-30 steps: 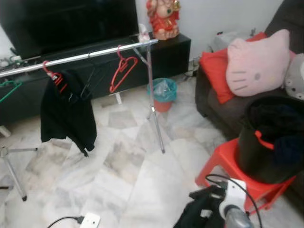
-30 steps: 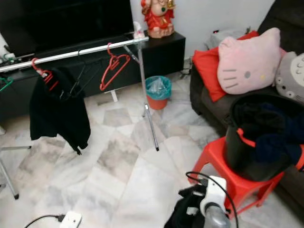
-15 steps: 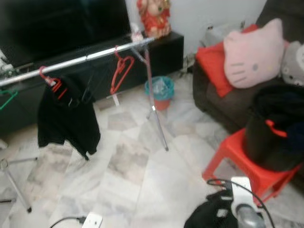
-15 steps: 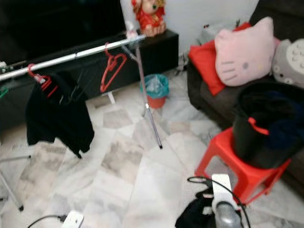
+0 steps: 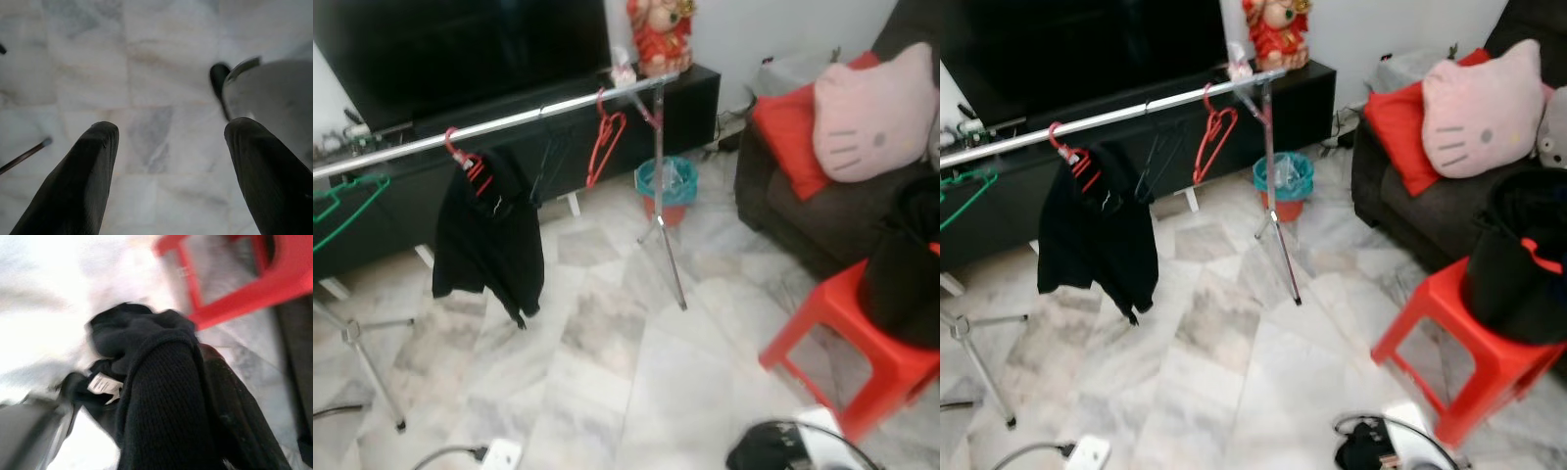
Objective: Hang hanger
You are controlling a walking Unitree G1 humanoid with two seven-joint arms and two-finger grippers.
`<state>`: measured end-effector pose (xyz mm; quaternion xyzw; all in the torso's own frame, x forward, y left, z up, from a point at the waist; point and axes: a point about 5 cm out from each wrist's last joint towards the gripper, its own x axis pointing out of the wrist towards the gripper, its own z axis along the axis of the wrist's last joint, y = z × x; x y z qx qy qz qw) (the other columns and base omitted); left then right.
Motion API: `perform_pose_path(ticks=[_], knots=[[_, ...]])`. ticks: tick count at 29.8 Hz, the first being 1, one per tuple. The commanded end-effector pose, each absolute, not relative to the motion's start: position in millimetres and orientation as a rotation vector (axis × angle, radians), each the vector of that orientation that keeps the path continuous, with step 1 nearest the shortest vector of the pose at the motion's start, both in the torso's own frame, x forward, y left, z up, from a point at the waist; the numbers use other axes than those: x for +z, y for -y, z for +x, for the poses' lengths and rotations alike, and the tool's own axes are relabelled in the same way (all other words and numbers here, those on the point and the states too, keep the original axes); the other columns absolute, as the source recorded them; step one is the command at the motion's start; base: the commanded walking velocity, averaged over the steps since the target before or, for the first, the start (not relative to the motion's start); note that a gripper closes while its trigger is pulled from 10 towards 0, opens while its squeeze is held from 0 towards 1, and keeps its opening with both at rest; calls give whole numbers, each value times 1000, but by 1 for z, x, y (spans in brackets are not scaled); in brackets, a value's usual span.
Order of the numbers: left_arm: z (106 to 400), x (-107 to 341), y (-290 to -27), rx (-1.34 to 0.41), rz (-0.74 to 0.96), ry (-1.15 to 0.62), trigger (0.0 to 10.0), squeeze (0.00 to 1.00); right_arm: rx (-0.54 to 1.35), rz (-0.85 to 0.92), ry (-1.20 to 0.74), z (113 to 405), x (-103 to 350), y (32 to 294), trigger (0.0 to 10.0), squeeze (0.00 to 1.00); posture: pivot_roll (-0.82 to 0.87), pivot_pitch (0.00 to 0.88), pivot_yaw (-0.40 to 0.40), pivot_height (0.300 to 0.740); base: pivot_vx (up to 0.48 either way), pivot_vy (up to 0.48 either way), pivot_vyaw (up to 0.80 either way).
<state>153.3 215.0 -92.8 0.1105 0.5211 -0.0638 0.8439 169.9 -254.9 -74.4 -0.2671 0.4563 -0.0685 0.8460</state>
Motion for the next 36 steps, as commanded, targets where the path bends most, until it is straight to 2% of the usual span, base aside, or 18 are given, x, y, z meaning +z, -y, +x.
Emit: perform_pose_path(ticks=[1, 3, 7, 9, 15, 17, 22, 25, 28, 29, 36], knots=[[153, -93, -215, -128, 233, -1104, 10000, 0, -95, -631, -1029, 156, -81, 256, 10000, 0, -44, 0, 106, 740, 0, 251, 0], [153, -93, -215, -126, 234, -1103, 10000, 0, -66, -657, -1056, 151, -83, 255, 10000, 0, -45, 0, 106, 740, 0, 251, 0], [153, -93, -215, -129, 243, -1101, 10000, 0, 210, -741, -1209, 126, -98, 239, 10000, 0, -48, 0, 105, 740, 0, 0, 0], [153, -93, -215, -130, 243, -1101, 10000, 0, 368, -676, -1323, 105, -107, 227, 10000, 0, -49, 0, 104, 740, 0, 0, 0], [153, -93, -215, -132, 241, -1101, 10000, 0, 615, -616, -1531, 67, -116, 215, 10000, 0, -50, 0, 102, 740, 0, 0, 0], [153, -93, -215, -134, 243, -1101, 10000, 0, 834, -521, -1612, 46, -118, 200, 10000, 0, -53, 0, 102, 740, 0, 0, 0], [152, -93, -215, -135, 246, -1100, 10000, 0, 1004, -480, -1642, 33, -118, 190, 10000, 0, -53, 0, 100, 740, 0, 0, 0], [152, -93, -215, -130, 243, -1095, 10000, 0, 1024, -475, -1635, 31, -118, 188, 10000, 0, -52, 0, 99, 740, 0, 0, 0], [153, -92, -215, -108, 217, -1069, 10000, 0, 714, -501, -1573, 50, -120, 193, 10000, 0, -50, 0, 99, 740, 0, 0, 0], [154, -92, -215, -103, 213, -1059, 10000, 0, 661, -508, -1558, 55, -120, 194, 10000, 0, -50, 0, 100, 740, 0, 0, 0], [155, -91, -216, -79, 224, -1043, 10000, 0, 581, -513, -1529, 62, -120, 194, 10000, 0, -48, 0, 99, 740, 0, 0, 0]])
